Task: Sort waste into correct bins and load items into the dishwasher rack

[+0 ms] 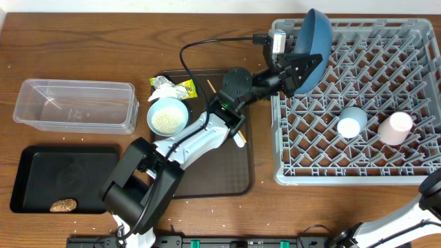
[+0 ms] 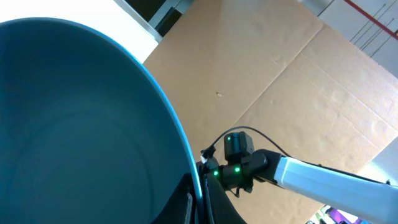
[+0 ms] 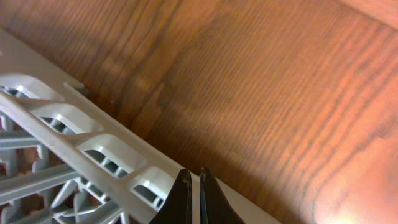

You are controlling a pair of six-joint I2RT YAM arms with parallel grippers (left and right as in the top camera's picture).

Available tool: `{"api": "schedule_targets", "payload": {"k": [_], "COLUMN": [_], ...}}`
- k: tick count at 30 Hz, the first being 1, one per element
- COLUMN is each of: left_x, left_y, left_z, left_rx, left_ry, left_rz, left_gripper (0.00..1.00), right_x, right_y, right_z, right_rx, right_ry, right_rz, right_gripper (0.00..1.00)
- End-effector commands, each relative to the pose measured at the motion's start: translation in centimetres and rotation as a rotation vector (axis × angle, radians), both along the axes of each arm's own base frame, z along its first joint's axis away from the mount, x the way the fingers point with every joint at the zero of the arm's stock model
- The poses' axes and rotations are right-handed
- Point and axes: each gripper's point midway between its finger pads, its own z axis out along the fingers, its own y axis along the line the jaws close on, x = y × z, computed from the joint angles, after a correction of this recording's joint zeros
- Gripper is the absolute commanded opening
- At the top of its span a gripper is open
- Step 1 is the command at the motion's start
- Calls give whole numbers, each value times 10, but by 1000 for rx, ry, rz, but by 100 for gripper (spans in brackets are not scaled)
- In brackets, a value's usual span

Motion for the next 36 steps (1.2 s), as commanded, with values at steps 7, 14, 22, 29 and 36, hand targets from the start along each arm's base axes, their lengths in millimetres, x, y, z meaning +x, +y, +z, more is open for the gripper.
{"api": "schedule_targets", "payload": {"k": [7, 14, 22, 29, 36], "left_x": [-1, 0, 0, 0, 5], "left_y": [-1, -1, -1, -1, -1], "left_z": [20, 20, 20, 20, 14], "left_rx": [-9, -11, -11, -11, 2], "left_ry": [-99, -97, -97, -97, -71], "left_rz": [7, 15, 14, 14, 35], "left_gripper": [6, 6, 6, 6, 6], "right_x": [36, 57, 74, 78, 74], "right_y": [25, 42, 67, 79, 78], "right_z": [-26, -22, -23, -25, -16], "right_rx": [87, 74, 71, 79, 78], "right_ry": [-111, -143, -133, -118, -122], "right_rz": [287, 372, 447, 479, 471], "right_gripper": [1, 1, 1, 1, 15]}}
